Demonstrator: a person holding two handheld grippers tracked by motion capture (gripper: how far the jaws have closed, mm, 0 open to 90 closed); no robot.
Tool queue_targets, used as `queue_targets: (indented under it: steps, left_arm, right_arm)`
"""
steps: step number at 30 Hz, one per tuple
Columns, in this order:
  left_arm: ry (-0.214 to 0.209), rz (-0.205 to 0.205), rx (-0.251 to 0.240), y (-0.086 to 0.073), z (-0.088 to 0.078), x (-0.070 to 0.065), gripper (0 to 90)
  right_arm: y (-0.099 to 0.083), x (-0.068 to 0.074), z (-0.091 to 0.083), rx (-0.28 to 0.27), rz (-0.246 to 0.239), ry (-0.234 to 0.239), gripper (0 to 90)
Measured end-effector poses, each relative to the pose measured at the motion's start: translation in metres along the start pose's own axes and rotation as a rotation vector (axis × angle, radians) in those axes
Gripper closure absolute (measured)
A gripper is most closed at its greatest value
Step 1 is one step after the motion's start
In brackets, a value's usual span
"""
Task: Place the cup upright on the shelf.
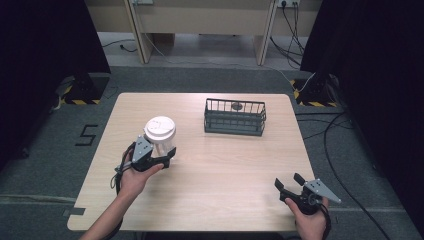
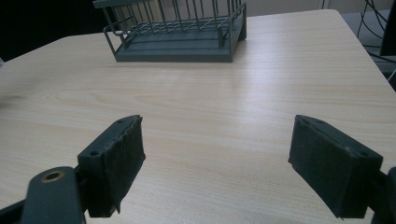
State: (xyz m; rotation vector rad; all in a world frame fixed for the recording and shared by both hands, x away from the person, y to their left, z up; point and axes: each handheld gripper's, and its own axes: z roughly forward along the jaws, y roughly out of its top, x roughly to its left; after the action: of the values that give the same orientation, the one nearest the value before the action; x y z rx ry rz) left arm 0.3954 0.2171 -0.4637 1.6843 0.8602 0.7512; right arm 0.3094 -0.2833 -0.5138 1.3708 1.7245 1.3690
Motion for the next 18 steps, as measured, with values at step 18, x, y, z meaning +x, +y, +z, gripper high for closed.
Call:
queue_targets:
  steps: [18]
  left_arm:
    - [-0.024,0.021,-0.021,0.019,0.018,-0.006,17.7]
  right_arm:
    - [0.0,0.0,0.0,0.003,0.004,0.001,18.3]
